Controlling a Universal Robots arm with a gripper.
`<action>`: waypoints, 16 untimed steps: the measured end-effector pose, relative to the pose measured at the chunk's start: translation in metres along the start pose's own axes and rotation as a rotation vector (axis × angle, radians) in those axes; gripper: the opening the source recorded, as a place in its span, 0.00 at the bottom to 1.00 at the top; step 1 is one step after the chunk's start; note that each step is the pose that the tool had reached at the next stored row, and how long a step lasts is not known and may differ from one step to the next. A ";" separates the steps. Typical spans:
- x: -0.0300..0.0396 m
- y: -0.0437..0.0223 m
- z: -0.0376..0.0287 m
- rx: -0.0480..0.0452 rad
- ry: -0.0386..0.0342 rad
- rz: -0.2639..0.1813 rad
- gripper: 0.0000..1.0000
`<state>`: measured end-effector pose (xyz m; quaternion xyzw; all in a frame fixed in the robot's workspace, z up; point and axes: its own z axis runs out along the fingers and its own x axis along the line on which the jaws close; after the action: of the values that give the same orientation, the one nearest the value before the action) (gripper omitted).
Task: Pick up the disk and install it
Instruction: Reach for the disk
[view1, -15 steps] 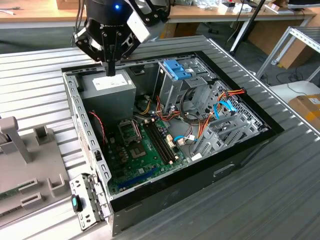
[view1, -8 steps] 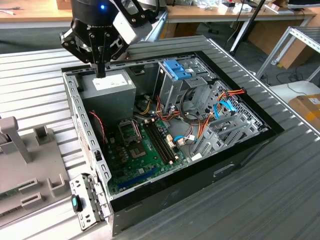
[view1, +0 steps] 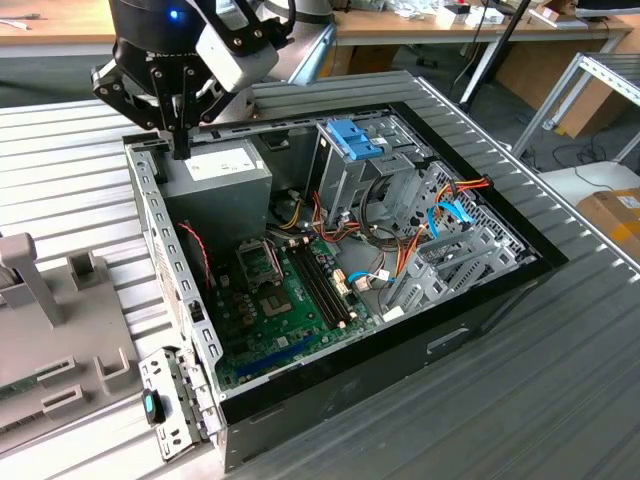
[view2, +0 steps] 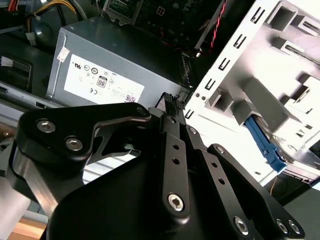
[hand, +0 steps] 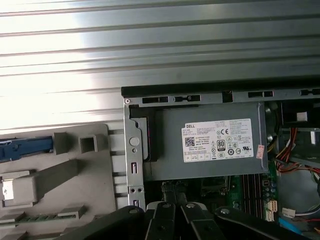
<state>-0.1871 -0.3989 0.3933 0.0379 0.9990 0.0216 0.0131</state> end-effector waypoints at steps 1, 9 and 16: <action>0.0000 0.0000 0.0000 0.0001 0.0000 0.000 0.11; 0.0002 0.0000 0.0000 0.0000 0.0000 0.000 0.11; 0.0094 -0.0007 -0.0002 0.0000 0.0000 0.000 0.11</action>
<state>-0.1965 -0.3989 0.3933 0.0379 0.9990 0.0216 0.0131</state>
